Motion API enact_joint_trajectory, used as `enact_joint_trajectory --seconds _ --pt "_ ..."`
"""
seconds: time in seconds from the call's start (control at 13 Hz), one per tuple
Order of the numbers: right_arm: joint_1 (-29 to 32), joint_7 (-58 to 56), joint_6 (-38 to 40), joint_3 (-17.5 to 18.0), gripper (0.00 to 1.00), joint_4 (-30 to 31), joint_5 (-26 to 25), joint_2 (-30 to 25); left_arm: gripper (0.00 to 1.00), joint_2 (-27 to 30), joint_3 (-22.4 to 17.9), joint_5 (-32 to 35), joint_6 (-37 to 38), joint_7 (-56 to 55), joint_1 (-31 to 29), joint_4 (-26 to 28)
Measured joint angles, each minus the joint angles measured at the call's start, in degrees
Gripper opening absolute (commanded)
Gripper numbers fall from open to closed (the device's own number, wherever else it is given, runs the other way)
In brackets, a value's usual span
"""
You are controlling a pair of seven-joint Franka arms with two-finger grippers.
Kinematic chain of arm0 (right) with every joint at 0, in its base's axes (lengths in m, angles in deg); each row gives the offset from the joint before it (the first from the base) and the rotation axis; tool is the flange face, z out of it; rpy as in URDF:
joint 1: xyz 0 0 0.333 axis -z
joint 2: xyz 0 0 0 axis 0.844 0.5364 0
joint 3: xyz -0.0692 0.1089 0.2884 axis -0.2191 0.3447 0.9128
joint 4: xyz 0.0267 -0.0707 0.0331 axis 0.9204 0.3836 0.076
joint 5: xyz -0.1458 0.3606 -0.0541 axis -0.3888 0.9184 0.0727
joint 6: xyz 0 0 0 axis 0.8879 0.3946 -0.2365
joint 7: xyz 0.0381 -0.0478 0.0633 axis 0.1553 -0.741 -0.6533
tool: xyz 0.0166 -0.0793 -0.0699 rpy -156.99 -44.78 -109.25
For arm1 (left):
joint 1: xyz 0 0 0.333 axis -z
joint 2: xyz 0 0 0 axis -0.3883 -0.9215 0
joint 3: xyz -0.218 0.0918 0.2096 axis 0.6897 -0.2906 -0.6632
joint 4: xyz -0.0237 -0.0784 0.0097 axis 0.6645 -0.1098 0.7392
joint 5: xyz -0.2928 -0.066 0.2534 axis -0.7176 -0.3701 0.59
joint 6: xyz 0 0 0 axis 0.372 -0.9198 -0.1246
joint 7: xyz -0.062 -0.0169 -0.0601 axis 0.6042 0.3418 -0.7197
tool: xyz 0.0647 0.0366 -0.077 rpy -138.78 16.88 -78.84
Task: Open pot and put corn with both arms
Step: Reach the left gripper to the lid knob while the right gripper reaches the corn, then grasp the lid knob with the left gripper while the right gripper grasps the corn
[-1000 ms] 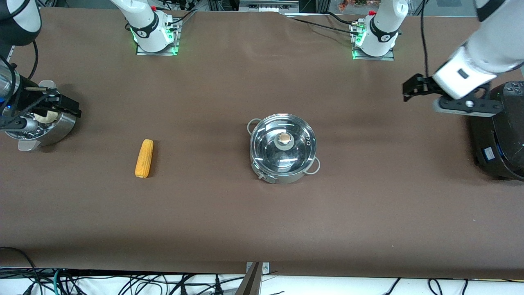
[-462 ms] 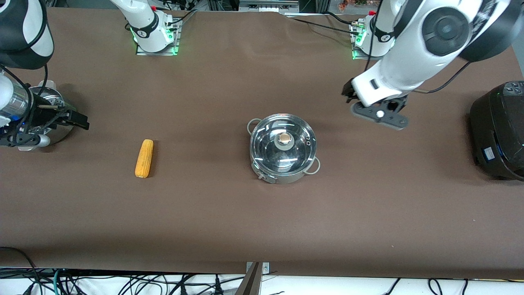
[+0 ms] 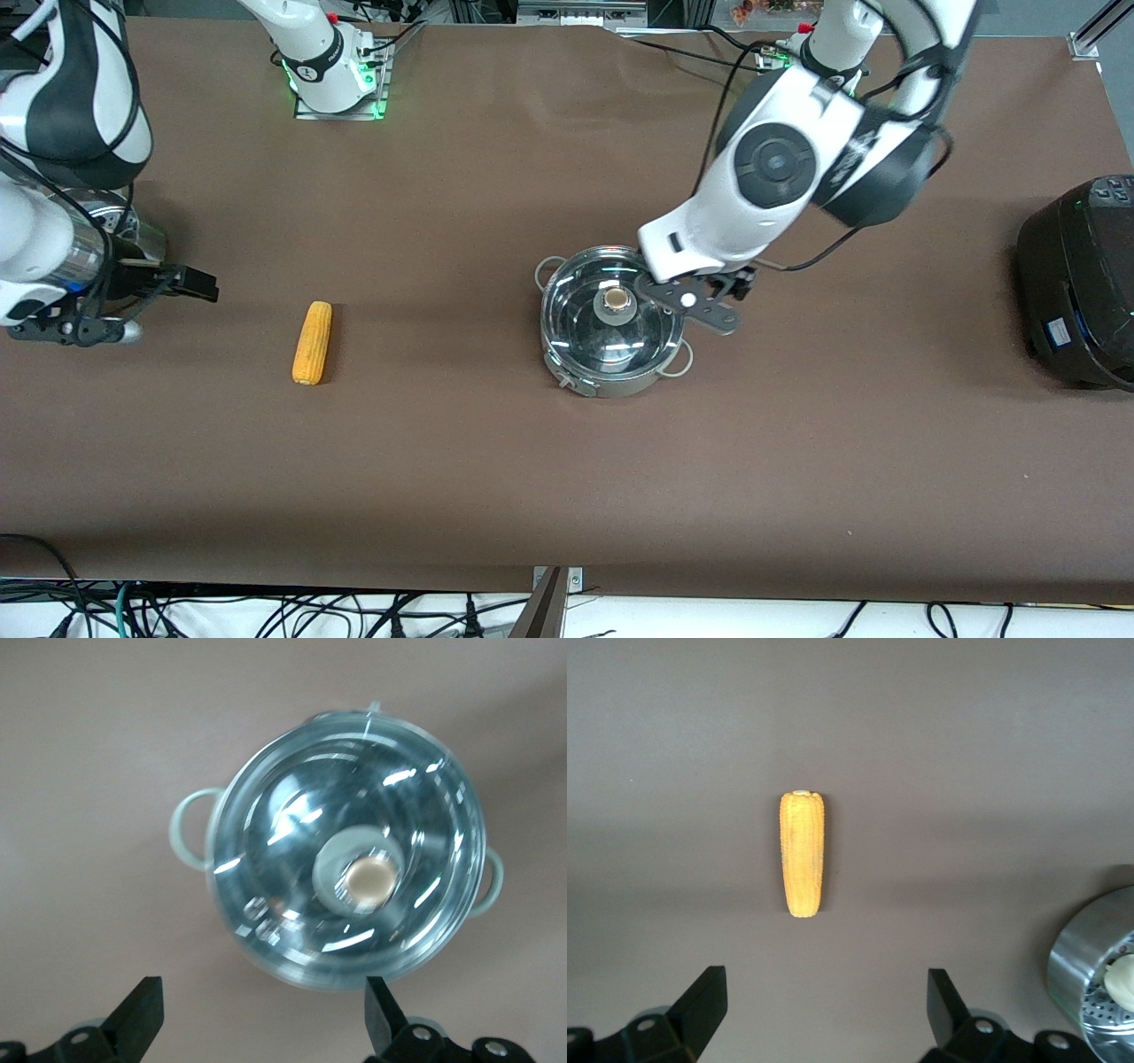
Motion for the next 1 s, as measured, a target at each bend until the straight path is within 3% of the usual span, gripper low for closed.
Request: enact_joint_trajectory --seconds 0.46,1.0 --pt "-0.9 1.6 -9.7 0.0 1.0 4.7 0.4 2.1 1.0 -7.3 -0.3 0.0 -9.9 -7.2 3.5 -0.5" --pt "-3.6 5.4 -26.0 0.1 1.0 15.1 0.8 4.4 1.0 -9.2 -0.2 0.0 -11.0 -7.2 4.6 -0.6"
